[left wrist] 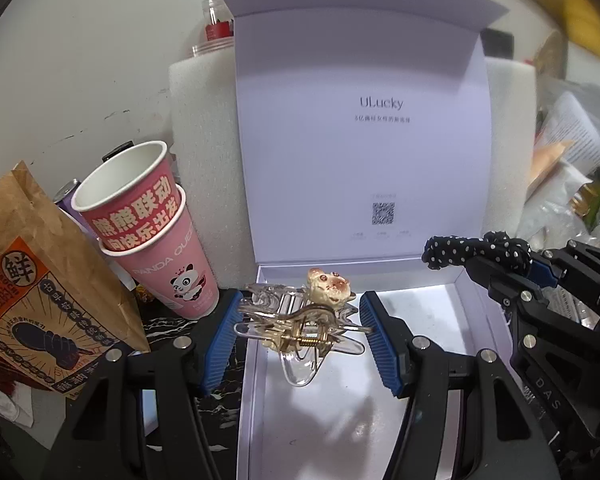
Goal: Organize rigid objects
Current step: 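Lower the gold clip into the box with the left gripper while the right gripper drops the scrunchie beside it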
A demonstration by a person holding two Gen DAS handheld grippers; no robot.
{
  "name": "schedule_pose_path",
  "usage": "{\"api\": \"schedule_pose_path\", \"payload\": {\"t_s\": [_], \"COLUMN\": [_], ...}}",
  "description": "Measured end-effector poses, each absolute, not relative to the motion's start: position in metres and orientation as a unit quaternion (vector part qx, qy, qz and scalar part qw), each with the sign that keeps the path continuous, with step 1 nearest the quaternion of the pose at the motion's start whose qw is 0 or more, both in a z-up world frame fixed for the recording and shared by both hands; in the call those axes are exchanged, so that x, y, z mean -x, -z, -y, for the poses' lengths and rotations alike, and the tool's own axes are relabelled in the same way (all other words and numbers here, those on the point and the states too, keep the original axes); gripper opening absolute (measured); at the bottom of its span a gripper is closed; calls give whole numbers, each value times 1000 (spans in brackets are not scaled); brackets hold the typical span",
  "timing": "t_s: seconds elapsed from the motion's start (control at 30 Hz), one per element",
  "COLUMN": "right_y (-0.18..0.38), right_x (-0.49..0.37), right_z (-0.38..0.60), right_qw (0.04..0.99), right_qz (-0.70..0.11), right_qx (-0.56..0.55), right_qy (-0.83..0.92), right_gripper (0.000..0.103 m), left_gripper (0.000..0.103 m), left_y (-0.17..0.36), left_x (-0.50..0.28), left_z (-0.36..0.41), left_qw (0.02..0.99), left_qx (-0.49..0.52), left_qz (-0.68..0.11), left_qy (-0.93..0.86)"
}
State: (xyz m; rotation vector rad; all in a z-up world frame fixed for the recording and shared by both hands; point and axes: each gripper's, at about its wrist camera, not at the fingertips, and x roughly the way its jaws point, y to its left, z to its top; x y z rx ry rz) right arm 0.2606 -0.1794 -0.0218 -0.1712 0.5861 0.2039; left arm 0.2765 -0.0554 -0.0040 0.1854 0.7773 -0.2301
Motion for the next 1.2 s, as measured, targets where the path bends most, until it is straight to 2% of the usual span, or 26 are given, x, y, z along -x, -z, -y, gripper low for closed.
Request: {"api": "schedule_pose_path", "payload": {"t_s": [0.5,0.6,0.67,0.83,1.03,1.07,1.1,1.13,1.2], "right_y": [38,40,40,40,35,34,33,32,29], "right_x": [-280,-280,-280,-277,-269,-268,-267,-265,-261], "right_z": [181,181,182,184,188,189,189,191,194], "right_qw": [938,937,936,936,939,939,939,939,940], "right_qz": [-324,-328,-330,-332,-328,-327,-327,-327,-326], "right_qx": [71,68,63,62,65,65,65,65,63], "right_qy": [-104,-102,-100,-94,-84,-83,-82,-80,-78], "right_gripper": [19,25,40,55,56,56,56,56,56], "left_gripper": [60,60,60,60,62,63,71,83,89], "left_y": [23,26,31,40,37,34,33,32,27], "left_x": [-294,-297,-306,-309,-306,-303,-302,-299,-294], "left_z": [59,61,58,59,62,60,60,61,62], "left_qw": [902,895,887,879,888,889,890,890,893], "left_qx": [-96,-92,-81,-79,-89,-89,-89,-89,-91], "left_qz": [-407,-419,-436,-454,-439,-436,-435,-434,-428], "left_qy": [111,120,128,122,106,106,107,108,110]}}
